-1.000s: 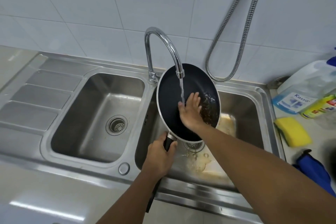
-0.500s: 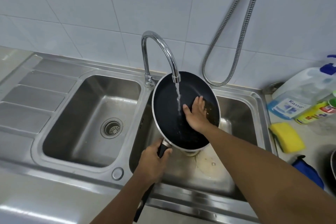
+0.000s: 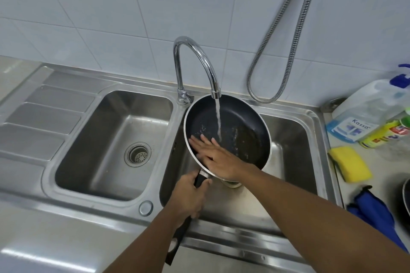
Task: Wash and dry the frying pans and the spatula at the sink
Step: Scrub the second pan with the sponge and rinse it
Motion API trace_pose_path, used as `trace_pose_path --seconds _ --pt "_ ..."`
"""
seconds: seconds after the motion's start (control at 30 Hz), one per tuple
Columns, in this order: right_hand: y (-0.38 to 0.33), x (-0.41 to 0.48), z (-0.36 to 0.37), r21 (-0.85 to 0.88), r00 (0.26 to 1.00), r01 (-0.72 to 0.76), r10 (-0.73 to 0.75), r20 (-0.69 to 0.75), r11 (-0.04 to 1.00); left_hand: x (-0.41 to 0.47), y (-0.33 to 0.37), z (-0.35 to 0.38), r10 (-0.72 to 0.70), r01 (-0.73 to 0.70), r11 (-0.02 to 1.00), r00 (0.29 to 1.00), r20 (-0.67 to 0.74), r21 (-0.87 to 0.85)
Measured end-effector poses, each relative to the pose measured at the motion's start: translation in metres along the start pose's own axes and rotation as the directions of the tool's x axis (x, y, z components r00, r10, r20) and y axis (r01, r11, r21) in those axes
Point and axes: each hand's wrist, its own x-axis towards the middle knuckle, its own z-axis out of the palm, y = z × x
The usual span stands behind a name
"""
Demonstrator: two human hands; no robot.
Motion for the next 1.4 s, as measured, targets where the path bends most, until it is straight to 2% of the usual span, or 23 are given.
trace_pose_path --seconds 0.03,0.1,0.23,0.33,0.4,0.5,0.6,0.7,0.8,1.0,1.1,1.23,1.4 --pt "0.003 0.001 -0.002 -0.059 1.000 -0.013 0.013 0.005 0.998 -0.001 -0.001 -0.002 -0.011 0.011 1.000 1.000 0.008 -0.004" --pt "0.012 0.008 -0.006 -0.134 0.987 -0.156 0.151 -0.049 0.979 -0.004 -0.002 -0.006 -0.017 0.017 1.000 0.999 0.034 -0.009" --pt "0.036 0.019 -0.028 -0.083 0.883 -0.462 0.449 -0.139 0.883 -0.018 -0.004 -0.012 0.004 -0.005 1.000 0.995 0.103 0.004" --pt "0.046 0.015 -0.038 -0.014 0.801 -0.586 0.578 -0.155 0.810 -0.022 -0.002 -0.011 -0.003 0.000 1.000 0.990 0.144 0.016" --pt "0.038 0.011 -0.031 -0.020 0.857 -0.503 0.495 -0.145 0.864 -0.021 0.000 -0.009 -0.007 0.006 1.000 0.989 0.148 0.013" --pt "0.009 0.006 -0.007 0.023 0.974 -0.213 0.214 -0.070 0.977 -0.017 0.003 -0.004 -0.016 0.014 1.000 0.990 0.138 0.010" --pt "-0.009 -0.004 0.007 0.176 0.989 -0.130 0.139 -0.044 0.976 -0.014 0.003 -0.002 -0.042 0.042 0.999 0.994 0.104 -0.005" --pt "-0.010 -0.027 0.010 0.316 0.983 -0.100 0.142 -0.114 0.944 -0.011 0.000 -0.007 -0.052 0.054 0.999 0.995 0.082 -0.011" --pt "-0.005 -0.053 0.016 0.355 0.967 -0.140 0.205 -0.153 0.924 -0.002 -0.002 -0.018 -0.007 0.005 0.997 1.000 0.022 0.078" --pt "0.014 -0.075 0.017 0.285 0.881 -0.386 0.442 -0.168 0.877 0.013 -0.005 -0.023 0.097 -0.074 0.979 0.989 -0.112 0.190" --pt "0.002 -0.062 0.017 0.217 0.872 -0.382 0.428 -0.239 0.899 0.014 -0.009 -0.019 0.098 -0.070 0.977 0.986 -0.134 0.200" --pt "-0.024 -0.041 0.009 0.261 0.837 -0.329 0.408 -0.364 0.908 0.009 -0.013 -0.017 0.093 -0.068 0.976 0.989 -0.112 0.209" --pt "-0.039 -0.020 -0.002 0.274 0.842 -0.418 0.483 -0.240 0.866 0.001 -0.015 -0.019 0.078 -0.052 0.972 0.991 -0.109 0.228"
